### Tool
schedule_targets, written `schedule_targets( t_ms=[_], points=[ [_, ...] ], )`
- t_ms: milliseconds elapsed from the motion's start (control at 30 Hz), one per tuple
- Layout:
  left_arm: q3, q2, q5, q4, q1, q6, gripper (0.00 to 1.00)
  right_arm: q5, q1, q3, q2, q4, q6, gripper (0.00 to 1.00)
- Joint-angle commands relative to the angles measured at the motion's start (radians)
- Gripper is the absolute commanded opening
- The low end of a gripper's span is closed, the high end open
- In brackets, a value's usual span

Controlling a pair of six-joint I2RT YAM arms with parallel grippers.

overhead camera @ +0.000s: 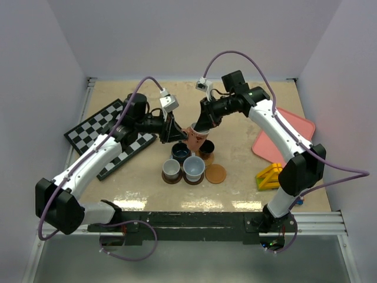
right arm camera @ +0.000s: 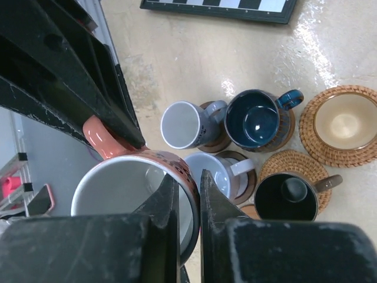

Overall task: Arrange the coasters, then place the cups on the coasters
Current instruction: Place the cup on the coaster.

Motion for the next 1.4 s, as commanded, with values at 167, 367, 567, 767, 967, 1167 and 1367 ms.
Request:
schedule_targets(
  t_ms=[167,367,567,767,967,1167,1367],
  points=[
    [0.033,-0.032,-0.309,0.029,0.011,-0.087,0.75,0.324,-0.002,-0.021,-0.142,0.097,0.193,0.0],
    [-0.002,-0.182,-0.629,0.119,0.043,-0.126,1.0,0.712,0.016,-0.312,-0.465,0.304,0.564,0.0],
    [0.0,-0.177,-0.774,0.127,0.063,-0.235,1.0,1.029,0.12,-0.469,-0.639,0.234,0.784,0.0],
    [0.006,-0.179,-0.789,0.072,0.063,-0.261,1.0,1.177,0.208,-0.614,-0.71,0.171,0.954,0.0],
    [-0.005,-0.203,-0.814,0.038,0.065,-0.259,1.0,1.249,0.256,-0.679,-0.707,0.1,1.027,0.0],
    [0.0,-0.194,-0.864,0.014,0.065,-0.275,1.0,1.277,0.309,-0.74,-0.65,0.124,1.114,0.0],
    [-0.003,-0.184,-0.911,0.014,0.069,-0.288,1.0,1.329,0.409,-0.777,-0.607,0.137,1.194,0.0]
  ],
)
